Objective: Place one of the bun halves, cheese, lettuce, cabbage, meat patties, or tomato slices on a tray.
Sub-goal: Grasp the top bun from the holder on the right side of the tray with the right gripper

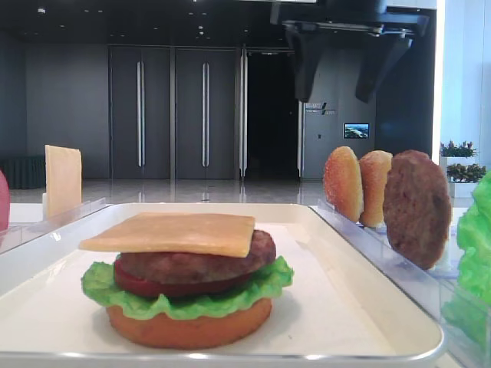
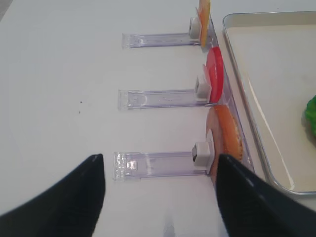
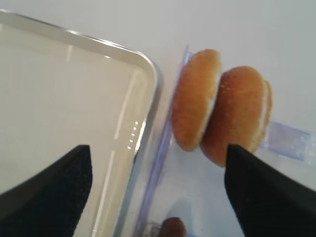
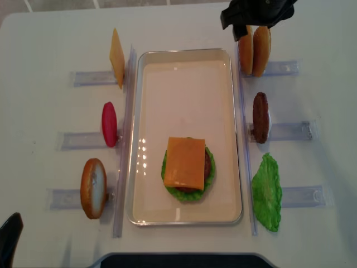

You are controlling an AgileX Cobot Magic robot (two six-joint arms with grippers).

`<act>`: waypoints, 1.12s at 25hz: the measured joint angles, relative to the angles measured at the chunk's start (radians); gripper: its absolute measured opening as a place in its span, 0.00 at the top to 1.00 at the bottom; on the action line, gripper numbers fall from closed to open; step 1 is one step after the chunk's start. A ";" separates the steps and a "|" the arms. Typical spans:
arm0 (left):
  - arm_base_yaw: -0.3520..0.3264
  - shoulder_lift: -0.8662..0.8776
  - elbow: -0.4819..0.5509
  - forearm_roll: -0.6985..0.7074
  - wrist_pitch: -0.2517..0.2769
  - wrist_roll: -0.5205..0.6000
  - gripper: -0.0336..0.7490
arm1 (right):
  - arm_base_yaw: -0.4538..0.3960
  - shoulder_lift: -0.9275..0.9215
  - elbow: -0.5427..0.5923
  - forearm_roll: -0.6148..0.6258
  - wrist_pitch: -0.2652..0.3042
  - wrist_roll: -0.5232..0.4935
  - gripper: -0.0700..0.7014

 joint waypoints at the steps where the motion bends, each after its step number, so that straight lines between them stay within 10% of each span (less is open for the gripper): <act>1: 0.000 0.000 0.000 0.000 0.000 0.000 0.27 | 0.013 0.001 -0.009 0.001 -0.001 0.009 0.19; 15: 0.000 0.000 0.000 0.000 0.000 0.000 0.27 | -0.016 0.084 -0.095 0.004 0.079 0.103 0.19; 28: 0.000 0.000 0.000 0.000 0.000 -0.001 0.27 | -0.016 0.084 -0.099 0.045 0.004 0.106 0.19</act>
